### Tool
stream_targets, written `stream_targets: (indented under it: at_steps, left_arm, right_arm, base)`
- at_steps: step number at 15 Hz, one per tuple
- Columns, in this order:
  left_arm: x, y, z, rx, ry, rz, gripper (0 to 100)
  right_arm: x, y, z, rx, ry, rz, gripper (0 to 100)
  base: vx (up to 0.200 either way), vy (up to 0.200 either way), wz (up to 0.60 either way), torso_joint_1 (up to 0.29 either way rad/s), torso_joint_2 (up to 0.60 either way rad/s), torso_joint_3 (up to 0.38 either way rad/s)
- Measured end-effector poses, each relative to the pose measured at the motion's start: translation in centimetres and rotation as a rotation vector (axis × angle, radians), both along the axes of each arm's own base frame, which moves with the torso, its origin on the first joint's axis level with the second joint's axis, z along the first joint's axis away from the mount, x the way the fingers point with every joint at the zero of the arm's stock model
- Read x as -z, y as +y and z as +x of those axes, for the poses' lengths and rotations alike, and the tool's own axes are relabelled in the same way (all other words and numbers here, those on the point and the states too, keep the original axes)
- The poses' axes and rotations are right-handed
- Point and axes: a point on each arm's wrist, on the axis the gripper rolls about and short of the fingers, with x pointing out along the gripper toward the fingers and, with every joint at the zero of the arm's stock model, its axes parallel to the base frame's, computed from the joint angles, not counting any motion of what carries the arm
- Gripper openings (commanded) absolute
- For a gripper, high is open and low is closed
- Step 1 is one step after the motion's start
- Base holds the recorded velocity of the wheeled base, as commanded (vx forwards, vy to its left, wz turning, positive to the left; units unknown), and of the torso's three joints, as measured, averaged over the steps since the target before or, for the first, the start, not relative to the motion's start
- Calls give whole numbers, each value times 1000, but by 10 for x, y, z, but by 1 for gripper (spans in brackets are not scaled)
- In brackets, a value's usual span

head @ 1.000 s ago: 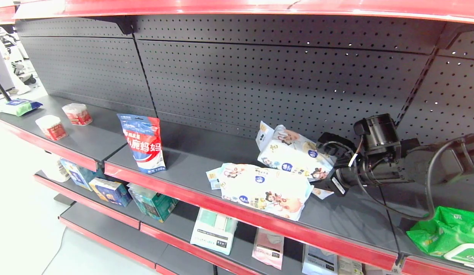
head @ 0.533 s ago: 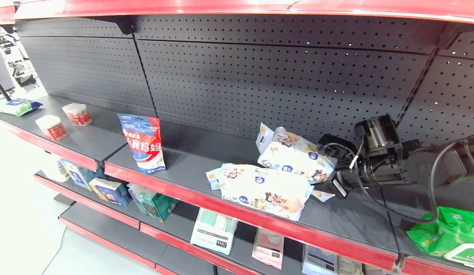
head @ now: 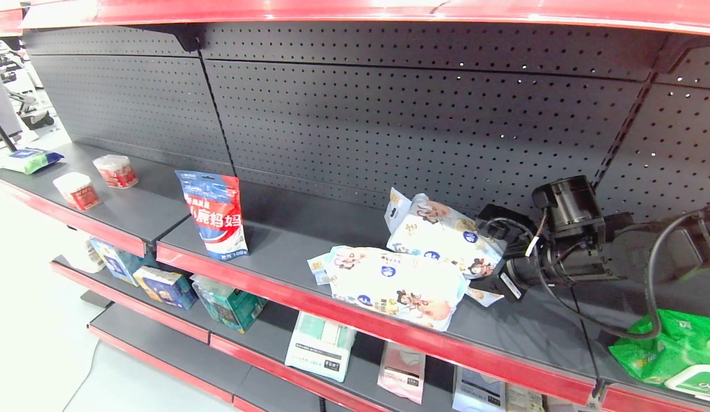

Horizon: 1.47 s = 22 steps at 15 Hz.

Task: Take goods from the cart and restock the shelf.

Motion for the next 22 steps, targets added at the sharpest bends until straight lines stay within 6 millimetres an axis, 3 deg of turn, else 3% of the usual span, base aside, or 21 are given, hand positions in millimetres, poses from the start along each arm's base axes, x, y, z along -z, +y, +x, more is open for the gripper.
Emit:
stream_targets:
  at_steps: [22]
  left_arm:
    - [0, 0, 0, 0, 0, 0, 100]
  right_arm:
    - [-5, -3, 0, 10, -17, 7, 0]
  base:
    - [0, 0, 0, 0, 0, 0]
